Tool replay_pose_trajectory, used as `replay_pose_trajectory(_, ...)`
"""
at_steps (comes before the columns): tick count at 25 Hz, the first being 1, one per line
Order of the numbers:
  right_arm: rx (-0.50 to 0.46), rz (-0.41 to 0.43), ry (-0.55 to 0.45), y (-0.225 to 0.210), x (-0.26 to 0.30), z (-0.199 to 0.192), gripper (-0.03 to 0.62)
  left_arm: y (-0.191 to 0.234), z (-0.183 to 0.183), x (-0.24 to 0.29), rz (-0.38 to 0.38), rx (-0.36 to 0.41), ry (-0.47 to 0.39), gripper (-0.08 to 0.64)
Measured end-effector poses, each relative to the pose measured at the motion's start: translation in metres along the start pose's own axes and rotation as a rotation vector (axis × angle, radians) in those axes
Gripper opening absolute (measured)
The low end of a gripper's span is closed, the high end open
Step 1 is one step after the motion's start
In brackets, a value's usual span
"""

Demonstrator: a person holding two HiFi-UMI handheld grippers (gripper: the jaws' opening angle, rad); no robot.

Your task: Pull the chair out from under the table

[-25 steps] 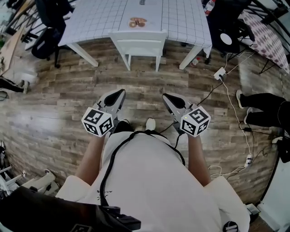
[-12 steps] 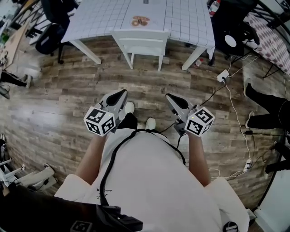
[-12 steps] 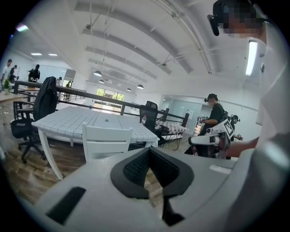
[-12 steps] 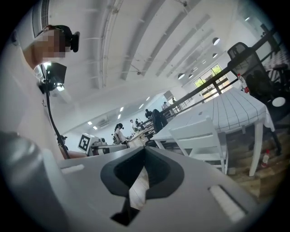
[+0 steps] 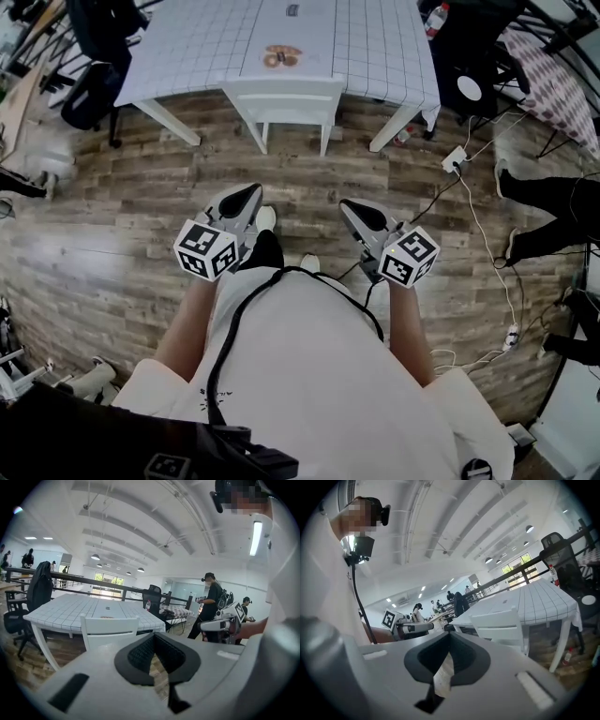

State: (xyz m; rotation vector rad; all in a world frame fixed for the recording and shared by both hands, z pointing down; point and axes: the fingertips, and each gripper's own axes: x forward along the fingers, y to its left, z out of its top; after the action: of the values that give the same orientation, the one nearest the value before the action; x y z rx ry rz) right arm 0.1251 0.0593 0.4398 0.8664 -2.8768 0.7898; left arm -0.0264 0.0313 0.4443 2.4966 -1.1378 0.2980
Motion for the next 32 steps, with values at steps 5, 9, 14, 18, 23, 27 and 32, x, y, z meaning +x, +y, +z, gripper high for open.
replay_pose_trajectory(5, -0.032, -0.050, 0.034, -0.022, 0.046, 0.017, 0.005, 0.046, 0.014, 0.019, -0.029, 0.040, 0.039, 0.008)
replay_pose_trajectory(9, -0.075, -0.067, 0.043, -0.032, 0.096, 0.045, 0.005, 0.094, 0.024, 0.030, -0.057, 0.036, 0.059, 0.008)
replay_pose_trajectory(14, -0.053, -0.137, 0.001, -0.049, 0.139, 0.073, 0.005, 0.144, 0.043, 0.045, -0.109, 0.049, 0.065, 0.008)
replay_pose_trajectory(18, -0.053, -0.209, 0.000, -0.059, 0.168, 0.083, 0.005, 0.178, 0.055, 0.055, -0.160, 0.060, 0.065, 0.008)
replay_pose_trajectory(23, -0.044, -0.259, 0.031, -0.066, 0.198, 0.086, 0.005, 0.211, 0.060, 0.063, -0.208, 0.071, 0.084, 0.008)
replay_pose_trajectory(27, -0.006, -0.272, 0.014, -0.069, 0.215, 0.091, 0.005, 0.227, 0.056, 0.063, -0.240, 0.134, 0.107, 0.008)
replay_pose_trajectory(32, 0.001, -0.287, 0.032, -0.076, 0.226, 0.090, 0.005, 0.237, 0.055, 0.068, -0.251, 0.152, 0.115, 0.008)
